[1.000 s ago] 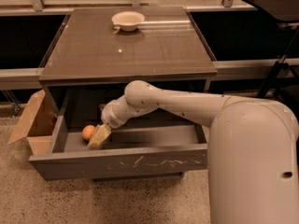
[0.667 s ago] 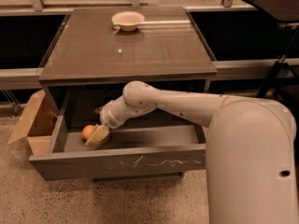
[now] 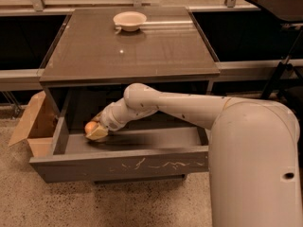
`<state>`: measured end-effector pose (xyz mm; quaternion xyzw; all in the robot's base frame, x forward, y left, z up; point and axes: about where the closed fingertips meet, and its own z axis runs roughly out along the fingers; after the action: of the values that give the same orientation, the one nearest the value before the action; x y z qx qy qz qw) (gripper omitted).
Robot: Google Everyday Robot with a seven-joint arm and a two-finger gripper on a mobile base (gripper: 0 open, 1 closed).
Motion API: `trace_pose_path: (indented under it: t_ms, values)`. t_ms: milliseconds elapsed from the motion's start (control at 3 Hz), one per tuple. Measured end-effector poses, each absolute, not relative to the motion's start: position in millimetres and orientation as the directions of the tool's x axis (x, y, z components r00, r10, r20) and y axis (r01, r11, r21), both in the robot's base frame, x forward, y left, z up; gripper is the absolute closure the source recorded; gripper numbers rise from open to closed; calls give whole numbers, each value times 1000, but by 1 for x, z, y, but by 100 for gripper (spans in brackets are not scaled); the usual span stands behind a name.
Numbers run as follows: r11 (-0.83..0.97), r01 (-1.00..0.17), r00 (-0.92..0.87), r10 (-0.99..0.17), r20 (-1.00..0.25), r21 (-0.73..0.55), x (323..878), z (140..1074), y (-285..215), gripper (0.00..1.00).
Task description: Pick orange from top drawer and place on counter
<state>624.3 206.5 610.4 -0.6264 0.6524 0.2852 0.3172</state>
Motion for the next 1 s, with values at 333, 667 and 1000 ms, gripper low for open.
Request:
trace_pose_path:
  t_ms: [333, 667, 1000]
  values:
    - [71, -996, 0, -604, -797, -54, 621, 629, 200, 88]
    - [92, -990, 47, -514, -857, -109, 610, 673, 180, 100]
    - [91, -982, 113, -414, -903, -165, 603, 715, 145, 100]
